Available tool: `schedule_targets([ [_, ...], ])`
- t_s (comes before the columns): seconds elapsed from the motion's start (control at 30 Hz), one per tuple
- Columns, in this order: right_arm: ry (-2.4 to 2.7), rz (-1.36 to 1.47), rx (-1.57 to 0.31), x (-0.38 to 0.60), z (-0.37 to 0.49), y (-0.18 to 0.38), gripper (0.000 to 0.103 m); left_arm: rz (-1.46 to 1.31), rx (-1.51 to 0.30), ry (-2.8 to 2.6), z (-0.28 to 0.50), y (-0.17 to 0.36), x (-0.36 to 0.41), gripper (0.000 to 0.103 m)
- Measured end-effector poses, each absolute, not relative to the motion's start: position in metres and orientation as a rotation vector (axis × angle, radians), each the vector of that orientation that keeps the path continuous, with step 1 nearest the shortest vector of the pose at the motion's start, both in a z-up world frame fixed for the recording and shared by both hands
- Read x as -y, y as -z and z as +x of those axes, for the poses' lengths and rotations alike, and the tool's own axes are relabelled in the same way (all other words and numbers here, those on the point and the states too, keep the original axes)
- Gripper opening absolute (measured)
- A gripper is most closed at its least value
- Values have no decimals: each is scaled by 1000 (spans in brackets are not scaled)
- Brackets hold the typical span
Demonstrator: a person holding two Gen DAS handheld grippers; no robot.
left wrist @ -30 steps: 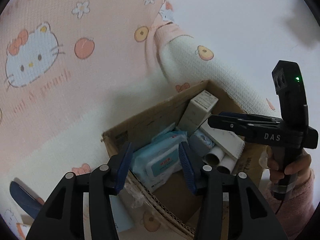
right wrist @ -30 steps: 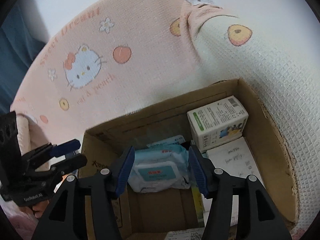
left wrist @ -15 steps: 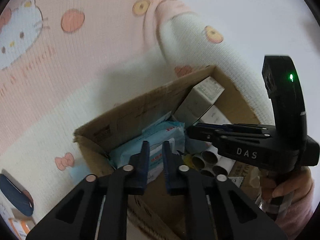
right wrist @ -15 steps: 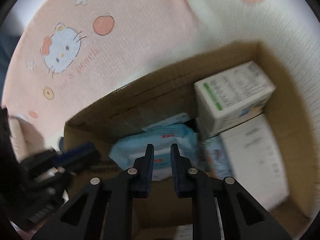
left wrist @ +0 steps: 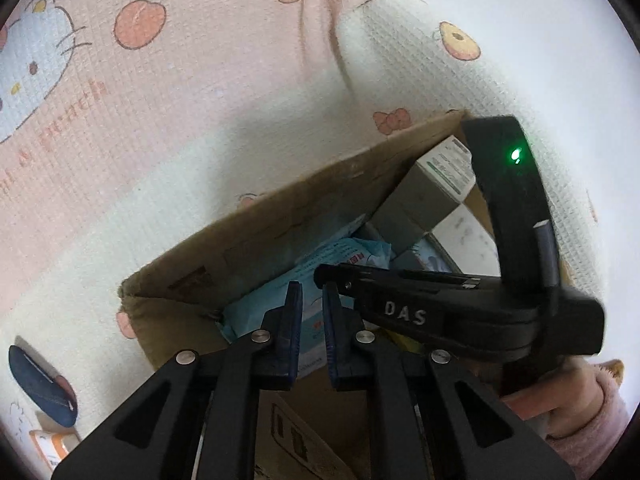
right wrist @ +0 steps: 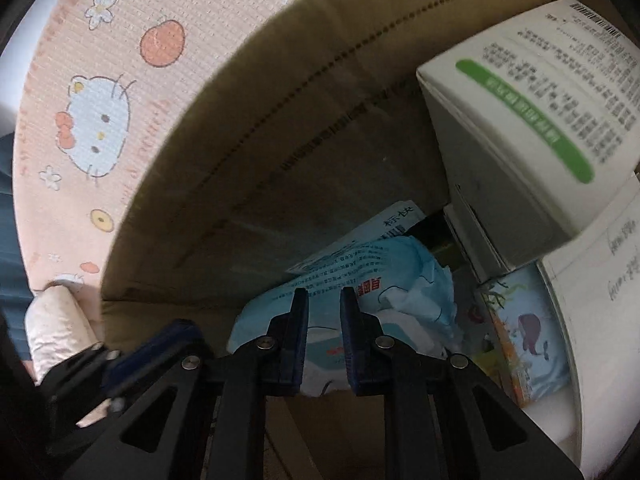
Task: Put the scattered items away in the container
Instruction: 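Lower the wipes pack into the box and open the right gripper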
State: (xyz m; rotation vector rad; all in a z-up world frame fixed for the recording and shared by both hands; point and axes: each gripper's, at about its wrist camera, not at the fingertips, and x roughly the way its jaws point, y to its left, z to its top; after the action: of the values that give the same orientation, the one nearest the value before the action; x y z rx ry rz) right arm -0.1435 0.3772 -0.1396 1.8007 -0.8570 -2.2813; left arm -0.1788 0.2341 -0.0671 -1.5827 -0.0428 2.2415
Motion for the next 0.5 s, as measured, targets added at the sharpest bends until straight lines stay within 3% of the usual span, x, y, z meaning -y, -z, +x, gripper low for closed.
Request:
schedule_targets([
  [0.27, 2305, 1923, 652, -354, -154, 159, 13, -1584, -1, -2272, -173, 70, -239, 10],
  [0.5, 2293, 1884, 806, -371, -141, 150, 13, -1578, 45, -2264, -172, 68, -240, 12],
])
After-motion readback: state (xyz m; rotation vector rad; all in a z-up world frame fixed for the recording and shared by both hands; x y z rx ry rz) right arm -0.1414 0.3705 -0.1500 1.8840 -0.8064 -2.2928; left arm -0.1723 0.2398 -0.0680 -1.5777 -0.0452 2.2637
